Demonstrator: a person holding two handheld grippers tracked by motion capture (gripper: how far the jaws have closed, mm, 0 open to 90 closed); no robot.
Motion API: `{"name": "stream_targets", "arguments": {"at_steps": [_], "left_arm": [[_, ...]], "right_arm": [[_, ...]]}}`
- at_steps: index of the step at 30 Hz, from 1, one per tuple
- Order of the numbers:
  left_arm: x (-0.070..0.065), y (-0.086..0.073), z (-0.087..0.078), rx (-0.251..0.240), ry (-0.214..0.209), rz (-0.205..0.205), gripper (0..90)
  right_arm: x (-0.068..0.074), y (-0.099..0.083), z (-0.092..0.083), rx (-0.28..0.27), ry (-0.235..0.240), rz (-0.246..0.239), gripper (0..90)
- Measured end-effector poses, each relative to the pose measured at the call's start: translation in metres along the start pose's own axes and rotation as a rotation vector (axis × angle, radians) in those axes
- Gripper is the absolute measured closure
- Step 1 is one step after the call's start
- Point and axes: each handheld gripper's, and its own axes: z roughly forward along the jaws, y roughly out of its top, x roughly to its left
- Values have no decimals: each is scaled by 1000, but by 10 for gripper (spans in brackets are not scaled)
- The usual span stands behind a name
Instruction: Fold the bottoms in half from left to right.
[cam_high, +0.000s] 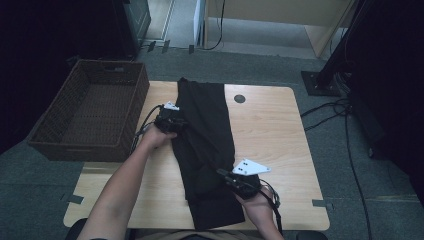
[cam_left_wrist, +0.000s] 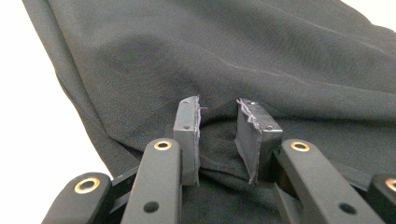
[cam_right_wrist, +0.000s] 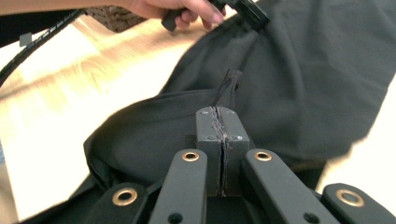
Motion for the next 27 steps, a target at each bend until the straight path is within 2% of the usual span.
{"name": "stream_targets", "arguments": {"at_steps": [4,6,7,10,13,14,19,22,27], "left_arm": [[0,0,0,0,-1,0,704],[0,0,0,-1,-3,-4,703],[0,0,0,-1,-3,-4,703],[0,0,0,0,-3,-2,703],[0,0,0,-1,-2,-3,703],[0,0,0,0,-3,-4,701],[0,-1,0,-10,-1,-7,699],[1,-2,0,-14,-4,-10,700],[1,-2,0,-19,-5,-15,700]], "right_arm": [[-3,-12,-16,1,-26,-1,870],[-7,-17,-21,12,-51,6,803],[-10,-18,-23,3,-68,9,767],[-17,-15,-32,-58,-78,53,744],[-20,-6,-32,-70,-76,46,765],[-21,-4,-28,-63,-68,36,775],[-25,-3,8,-18,-37,51,825],[-29,-4,31,0,-50,40,836],[-46,-4,56,29,-84,65,880]]}}
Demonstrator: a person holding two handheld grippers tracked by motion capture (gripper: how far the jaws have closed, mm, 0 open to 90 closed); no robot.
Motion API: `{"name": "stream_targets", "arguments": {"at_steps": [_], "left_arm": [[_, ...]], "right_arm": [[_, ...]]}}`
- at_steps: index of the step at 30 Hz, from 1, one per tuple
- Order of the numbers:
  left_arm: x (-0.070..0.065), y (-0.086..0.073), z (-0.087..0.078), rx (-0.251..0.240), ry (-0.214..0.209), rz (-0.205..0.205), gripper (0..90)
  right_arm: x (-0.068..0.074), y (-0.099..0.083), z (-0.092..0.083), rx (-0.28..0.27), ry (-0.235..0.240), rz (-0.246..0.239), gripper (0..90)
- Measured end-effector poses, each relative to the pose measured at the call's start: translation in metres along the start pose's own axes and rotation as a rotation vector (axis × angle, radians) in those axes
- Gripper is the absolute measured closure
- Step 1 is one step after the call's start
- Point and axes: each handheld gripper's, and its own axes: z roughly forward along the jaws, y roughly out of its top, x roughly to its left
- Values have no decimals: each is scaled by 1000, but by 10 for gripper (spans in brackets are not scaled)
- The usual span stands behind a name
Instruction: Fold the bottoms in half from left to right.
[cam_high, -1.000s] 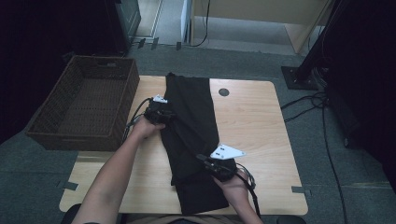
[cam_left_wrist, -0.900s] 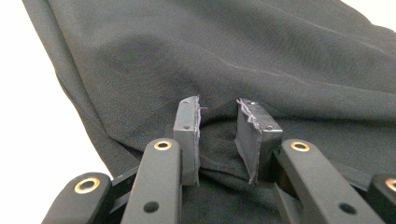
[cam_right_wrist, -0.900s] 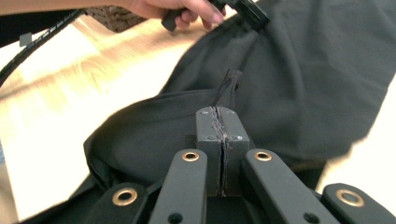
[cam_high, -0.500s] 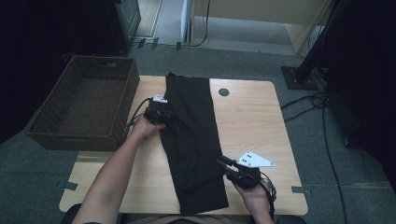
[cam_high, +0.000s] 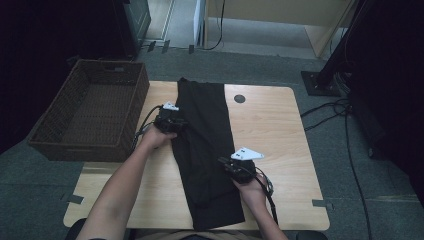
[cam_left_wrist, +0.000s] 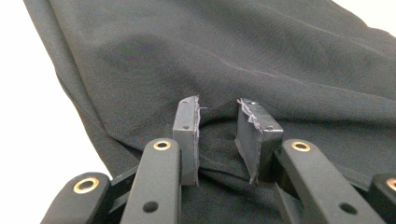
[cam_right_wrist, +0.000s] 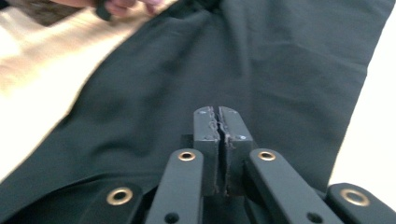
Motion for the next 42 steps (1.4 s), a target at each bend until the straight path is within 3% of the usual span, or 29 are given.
{"name": "stream_targets", "arguments": {"at_steps": [4,7,11,17,23,24,29,34,38,39,40,42], "left_arm": [[-1,-1,0,-6,2,-1,696],[-1,-2,0,-10,6,3,689],[-2,-2,0,-11,7,4,678],[-3,-3,0,-16,7,-4,666],[-3,-3,-1,-16,4,-4,663],[-3,-3,-1,-17,3,-5,662],[-3,-4,-1,-22,-14,-26,640],[-5,-6,-2,-26,-17,-13,609],[-6,-7,-3,-21,-20,-2,596],[-7,-7,-4,-16,-22,3,596],[-8,-7,-4,-13,-21,14,591],[-9,-9,-5,-18,-21,23,585]], "right_arm": [[-14,-1,14,47,-32,15,891],[-17,-5,19,93,-29,13,896],[-10,-12,11,102,-9,-12,896],[6,-29,-5,103,23,10,882],[20,-38,-23,145,60,2,814],[22,-37,-27,144,62,-1,801],[15,-24,-41,43,46,0,733],[2,-14,-34,11,12,-3,684],[-15,-5,-11,-18,-24,-13,647],[-15,-5,-11,-18,-24,-13,647],[-21,0,1,-10,-19,11,610],[-23,6,14,-5,-29,4,587]]}}
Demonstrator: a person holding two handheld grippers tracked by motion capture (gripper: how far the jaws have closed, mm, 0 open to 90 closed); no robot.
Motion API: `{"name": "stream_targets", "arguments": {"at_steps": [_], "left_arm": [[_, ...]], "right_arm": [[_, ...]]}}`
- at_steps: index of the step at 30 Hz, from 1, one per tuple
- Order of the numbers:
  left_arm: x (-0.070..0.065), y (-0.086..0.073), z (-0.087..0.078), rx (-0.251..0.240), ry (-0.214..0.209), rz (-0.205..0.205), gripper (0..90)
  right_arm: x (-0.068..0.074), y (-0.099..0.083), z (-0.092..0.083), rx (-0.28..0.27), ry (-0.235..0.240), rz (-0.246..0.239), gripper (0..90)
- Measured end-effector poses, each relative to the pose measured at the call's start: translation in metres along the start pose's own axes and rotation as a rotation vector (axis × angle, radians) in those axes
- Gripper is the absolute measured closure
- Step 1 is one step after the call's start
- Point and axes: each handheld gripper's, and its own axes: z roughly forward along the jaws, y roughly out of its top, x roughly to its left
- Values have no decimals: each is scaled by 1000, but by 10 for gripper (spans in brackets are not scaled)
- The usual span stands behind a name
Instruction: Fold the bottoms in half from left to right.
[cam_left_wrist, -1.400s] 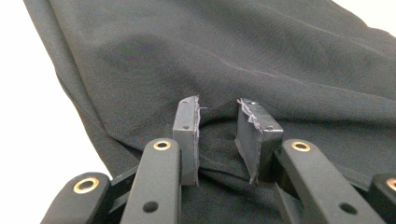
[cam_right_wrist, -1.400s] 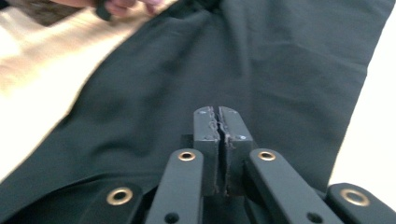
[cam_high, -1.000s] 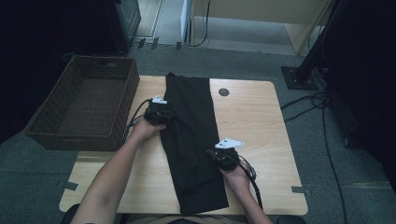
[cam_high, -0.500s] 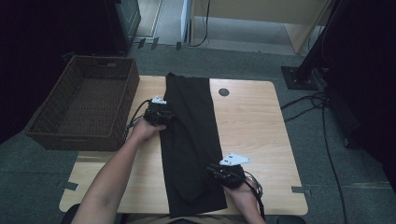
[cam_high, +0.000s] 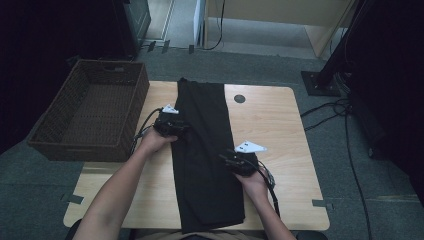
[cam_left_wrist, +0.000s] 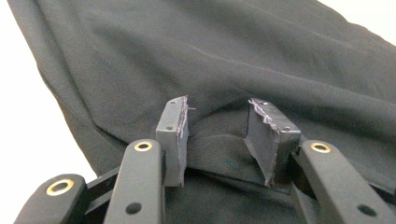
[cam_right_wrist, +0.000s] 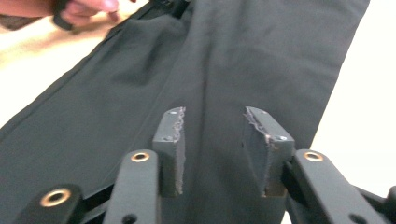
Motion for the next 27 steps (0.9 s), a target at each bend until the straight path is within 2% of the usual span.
{"name": "stream_targets", "arguments": {"at_steps": [1,3,6,9,12,16,18,20,22,24,25,27], "left_arm": [[0,0,0,0,0,0,582],[-1,-3,-1,-15,-3,5,578],[-2,-5,-3,-18,-5,11,560],[-2,-8,-5,-17,-10,22,557],[-2,-8,-6,-16,-13,14,557],[-2,-11,-8,-18,-14,21,557],[-1,-12,-8,-29,-16,10,557],[-1,-13,-9,-34,-15,7,558],[-1,-13,-9,-32,-15,9,557],[-1,-14,-10,-30,-13,9,557],[0,-13,-11,-25,-10,15,555],[1,-12,-13,-30,-11,10,544]], "right_arm": [[0,0,0,0,0,0,587],[1,6,18,1,-16,-38,576],[4,10,35,30,4,-33,573],[12,12,44,55,-28,-76,576],[18,15,50,76,-41,-121,586],[23,21,57,71,-35,-113,554],[24,24,61,55,-28,-110,530],[26,26,67,83,-40,-130,533],[26,27,69,84,-21,-123,661],[28,27,69,84,-16,-130,859],[30,26,69,84,-10,-138,900],[34,27,68,100,-25,-137,900]]}}
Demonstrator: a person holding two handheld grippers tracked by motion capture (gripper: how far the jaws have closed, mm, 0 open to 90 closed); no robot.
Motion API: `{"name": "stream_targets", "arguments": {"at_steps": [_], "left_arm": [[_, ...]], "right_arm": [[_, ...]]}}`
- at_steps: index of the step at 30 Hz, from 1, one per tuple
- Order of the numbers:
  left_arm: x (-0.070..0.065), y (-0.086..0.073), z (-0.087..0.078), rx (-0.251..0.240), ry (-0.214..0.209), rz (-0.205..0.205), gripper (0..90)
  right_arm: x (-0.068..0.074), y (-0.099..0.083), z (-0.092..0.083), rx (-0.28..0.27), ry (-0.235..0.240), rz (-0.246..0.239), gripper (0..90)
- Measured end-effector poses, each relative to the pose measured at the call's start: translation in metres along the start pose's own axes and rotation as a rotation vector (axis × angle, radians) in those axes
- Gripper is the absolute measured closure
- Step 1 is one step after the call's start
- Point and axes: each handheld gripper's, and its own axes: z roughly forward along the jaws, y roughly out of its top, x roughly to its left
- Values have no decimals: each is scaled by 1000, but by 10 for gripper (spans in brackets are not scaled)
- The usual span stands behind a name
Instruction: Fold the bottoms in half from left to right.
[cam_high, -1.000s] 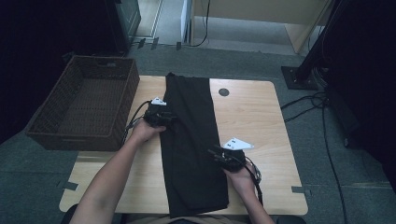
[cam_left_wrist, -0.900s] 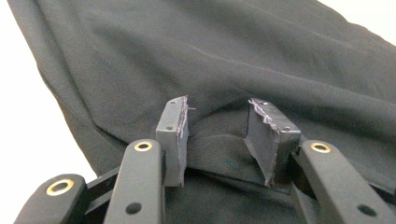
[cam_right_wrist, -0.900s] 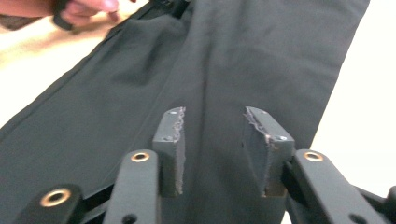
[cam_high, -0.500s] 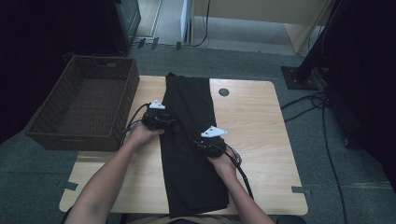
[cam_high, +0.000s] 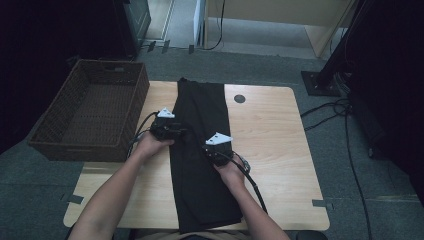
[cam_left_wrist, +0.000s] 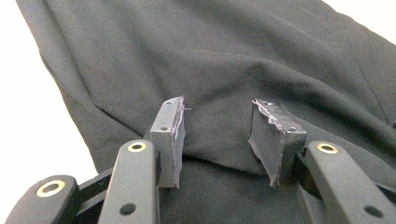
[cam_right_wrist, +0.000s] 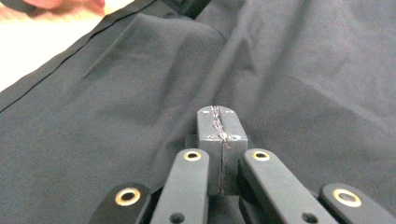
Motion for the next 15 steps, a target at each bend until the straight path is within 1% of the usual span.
{"name": "stream_targets", "arguments": {"at_steps": [1,3,6,7,8,9,11,13,14,15], "left_arm": [[1,1,-2,-8,2,-11,540],[5,2,-5,-23,17,-21,534],[11,4,-7,-27,42,-46,501],[13,5,-7,-29,50,-55,493],[14,6,-7,-34,62,-57,491],[16,6,-6,-43,74,-59,490],[19,8,-5,-39,84,-70,490],[20,9,-4,-35,89,-68,475],[20,12,-3,-38,100,-63,471],[21,14,-2,-40,107,-59,462]], "right_arm": [[0,1,-1,11,13,18,900],[1,0,-4,23,36,32,900],[3,-4,-10,29,64,44,900],[4,-6,-12,33,83,44,900],[7,-8,-13,34,90,45,900],[9,-10,-15,25,88,35,900],[11,-13,-15,8,82,30,900],[11,-14,-15,-1,83,37,900],[11,-16,-16,-13,85,41,900],[11,-16,-15,-13,83,36,900]]}}
